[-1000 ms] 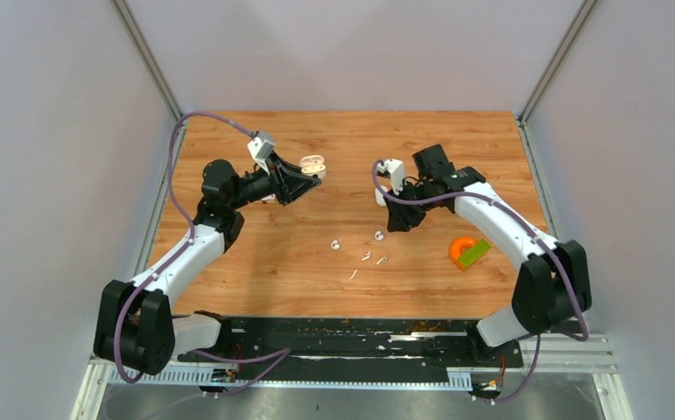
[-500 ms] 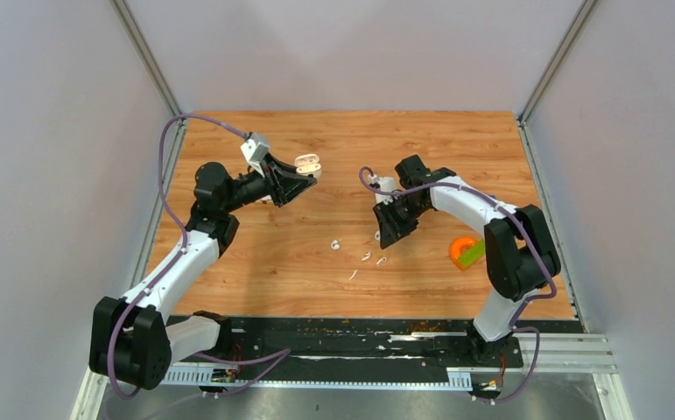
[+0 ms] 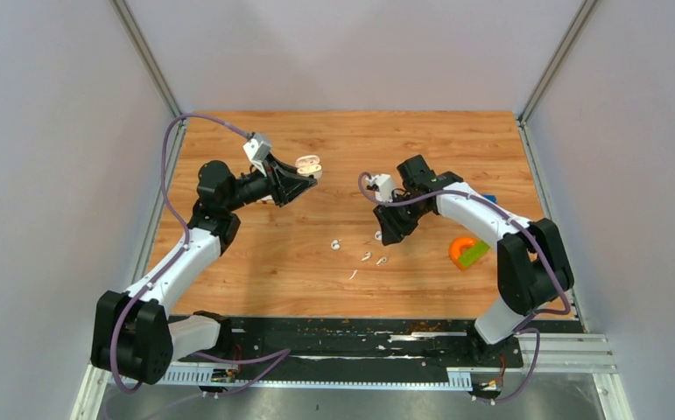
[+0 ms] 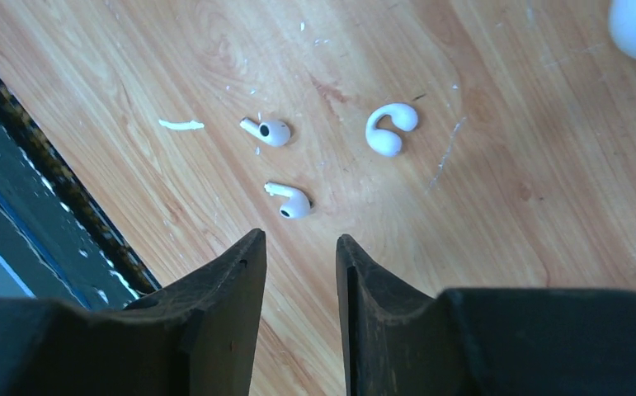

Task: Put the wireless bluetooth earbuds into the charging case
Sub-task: Pick up the earbud from the center of the board.

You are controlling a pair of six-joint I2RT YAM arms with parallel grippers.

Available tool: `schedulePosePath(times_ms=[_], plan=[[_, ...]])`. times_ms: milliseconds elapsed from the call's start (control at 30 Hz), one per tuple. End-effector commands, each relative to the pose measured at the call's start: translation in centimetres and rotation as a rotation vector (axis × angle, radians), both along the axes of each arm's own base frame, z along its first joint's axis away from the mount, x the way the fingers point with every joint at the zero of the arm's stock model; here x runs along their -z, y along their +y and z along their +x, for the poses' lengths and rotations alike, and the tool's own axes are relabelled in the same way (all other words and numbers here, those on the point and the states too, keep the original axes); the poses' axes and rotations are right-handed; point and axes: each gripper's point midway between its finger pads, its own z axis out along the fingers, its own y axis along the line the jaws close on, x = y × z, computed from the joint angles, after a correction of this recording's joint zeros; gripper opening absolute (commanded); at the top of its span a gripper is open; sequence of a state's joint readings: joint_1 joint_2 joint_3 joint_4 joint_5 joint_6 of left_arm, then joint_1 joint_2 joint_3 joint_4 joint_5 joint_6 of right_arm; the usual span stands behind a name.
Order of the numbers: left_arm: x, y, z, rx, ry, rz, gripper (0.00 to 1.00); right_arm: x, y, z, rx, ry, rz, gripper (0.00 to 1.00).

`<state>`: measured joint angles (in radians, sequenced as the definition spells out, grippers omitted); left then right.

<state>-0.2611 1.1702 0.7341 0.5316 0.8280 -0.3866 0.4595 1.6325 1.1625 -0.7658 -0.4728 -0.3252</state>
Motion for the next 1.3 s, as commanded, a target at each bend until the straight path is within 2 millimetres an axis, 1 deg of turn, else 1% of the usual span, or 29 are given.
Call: schedulePosePath(times_ms=[0,33,67,100,133,167,200,233,267,367,400,433,500,600,667,800,967,1067,1267], plan=[[-2.0,0.1,0.4,-0.005,-0.070,0.002,0.00,-0.9,-0.3,-0.3,-0.213,-0.178,0.007,0.37],[-1.9,0.1,0.4,-0.005,-0.068,0.005,0.00,-1.0,-0.6,0.2,-0.235,-0.250,-0.001,0.37],[-1.8,0.1,0.4,-0.005,-0.068,0.008,0.00,-1.5,-0.5,1.6,-0.222,-0.346,0.000,0.38],[-1.8,0.2,0.3,-0.005,-0.066,0.009,0.00,-1.7,-0.4,2.5,-0.191,-0.394,0.005,0.38],[-1.7,0.2,0.3,-0.005,-0.063,0.011,0.00,-2.0,-0.3,3.1,-0.153,-0.403,0.005,0.37],[-1.6,0.2,0.4,-0.005,-0.058,0.012,0.00,-2.3,0.1,3.3,-0.122,-0.370,0.011,0.36],[-1.6,0.1,0.4,-0.003,-0.056,0.011,0.00,-1.5,0.6,3.4,-0.088,-0.283,0.000,0.35],[-1.5,0.1,0.4,0.000,-0.053,0.011,0.00,-1.0,1.0,3.2,-0.055,-0.190,-0.017,0.35],[-1.6,0.0,0.4,0.000,-0.056,0.010,0.00,-0.9,1.6,3.1,-0.005,-0.121,-0.017,0.35],[-1.8,0.1,0.6,-0.005,-0.061,0.010,0.00,-0.6,2.9,1.6,0.026,-0.027,-0.029,0.40],[-1.8,0.1,0.6,-0.006,-0.063,0.010,0.00,-0.1,3.2,0.7,0.025,0.025,-0.053,0.42],[-1.8,0.1,0.6,-0.005,-0.065,0.011,0.00,0.0,3.6,0.3,0.044,0.075,-0.065,0.43],[-1.9,0.2,0.4,-0.008,-0.071,0.011,0.00,0.5,3.8,-0.4,0.102,0.155,-0.093,0.42],[-2.0,0.3,0.2,-0.011,-0.073,0.010,0.00,1.2,4.1,-0.8,0.149,0.223,-0.139,0.42],[-2.0,0.3,0.0,-0.007,-0.079,0.015,0.00,1.6,4.3,-0.6,0.161,0.246,-0.159,0.42],[-2.3,0.3,-0.1,0.000,-0.097,0.026,0.00,2.7,4.9,-0.1,0.174,0.283,-0.182,0.40],[-2.0,0.4,-0.2,-0.007,-0.088,0.027,0.00,4.0,5.4,-0.6,0.157,0.317,-0.214,0.36],[-1.7,0.4,-0.4,-0.002,-0.082,0.029,0.00,4.4,5.7,-0.8,0.173,0.334,-0.225,0.35],[-1.5,0.5,-0.6,-0.003,-0.083,0.032,0.00,5.2,5.3,-0.9,0.190,0.328,-0.275,0.31]])
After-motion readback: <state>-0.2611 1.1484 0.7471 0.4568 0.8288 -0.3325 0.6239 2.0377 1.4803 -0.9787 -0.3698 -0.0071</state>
